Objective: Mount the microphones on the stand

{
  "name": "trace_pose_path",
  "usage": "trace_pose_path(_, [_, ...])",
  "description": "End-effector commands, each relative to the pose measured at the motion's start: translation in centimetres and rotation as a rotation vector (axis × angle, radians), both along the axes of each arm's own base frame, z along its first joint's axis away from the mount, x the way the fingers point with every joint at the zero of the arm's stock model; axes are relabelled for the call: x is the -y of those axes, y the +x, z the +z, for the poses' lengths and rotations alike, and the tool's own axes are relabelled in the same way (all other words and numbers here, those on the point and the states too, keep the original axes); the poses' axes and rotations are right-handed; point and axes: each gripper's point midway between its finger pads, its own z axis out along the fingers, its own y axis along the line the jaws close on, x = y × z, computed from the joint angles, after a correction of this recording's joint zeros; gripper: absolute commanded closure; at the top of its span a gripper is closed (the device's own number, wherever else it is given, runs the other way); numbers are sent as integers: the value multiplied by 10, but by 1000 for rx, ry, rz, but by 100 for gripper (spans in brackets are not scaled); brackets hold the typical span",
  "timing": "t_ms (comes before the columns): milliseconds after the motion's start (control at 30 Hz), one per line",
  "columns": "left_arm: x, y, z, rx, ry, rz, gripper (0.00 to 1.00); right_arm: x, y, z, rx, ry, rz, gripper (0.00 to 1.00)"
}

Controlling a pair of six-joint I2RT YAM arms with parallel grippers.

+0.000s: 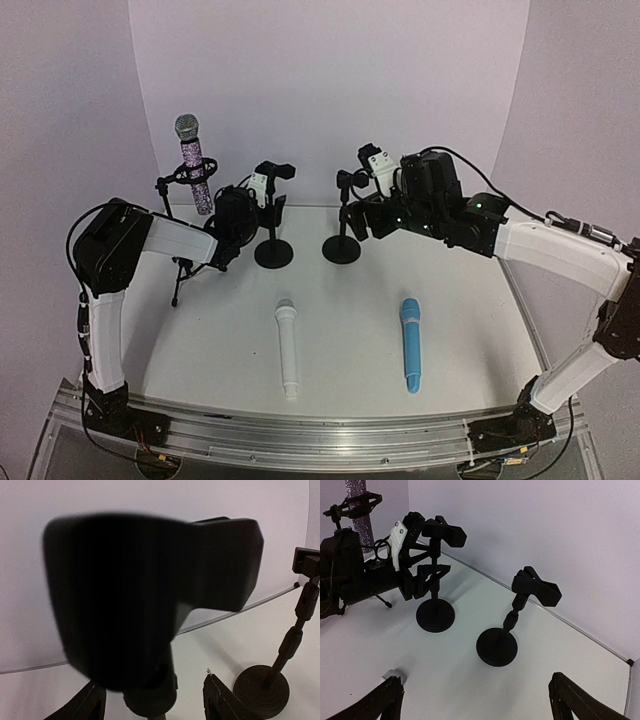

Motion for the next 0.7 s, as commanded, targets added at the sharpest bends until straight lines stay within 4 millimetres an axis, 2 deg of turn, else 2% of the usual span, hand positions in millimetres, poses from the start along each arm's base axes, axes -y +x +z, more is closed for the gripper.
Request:
trace_pose_path(0, [10,-4,15,53,-51,-50,39,-9,5,26,57,41,44,2])
trace_pose_path(133, [10,-4,11,48,-57,-62,55,-9,6,28,59,46,45,2])
trace_pose_path(333, [16,-9,15,60,-60,-112,94,-6,5,29,63,47,38,2])
trace_pose_path(367, [17,-12,15,56,-64,-124,98,-6,5,30,64,48,38,2])
trace_pose_path(567, [20,-30,16,42,-86,-189,100,0,1,36,76,57,35,2])
trace_pose_path(667, [22,-44,36,77,-79,-242,100,0,-2,40,78,69,43,2])
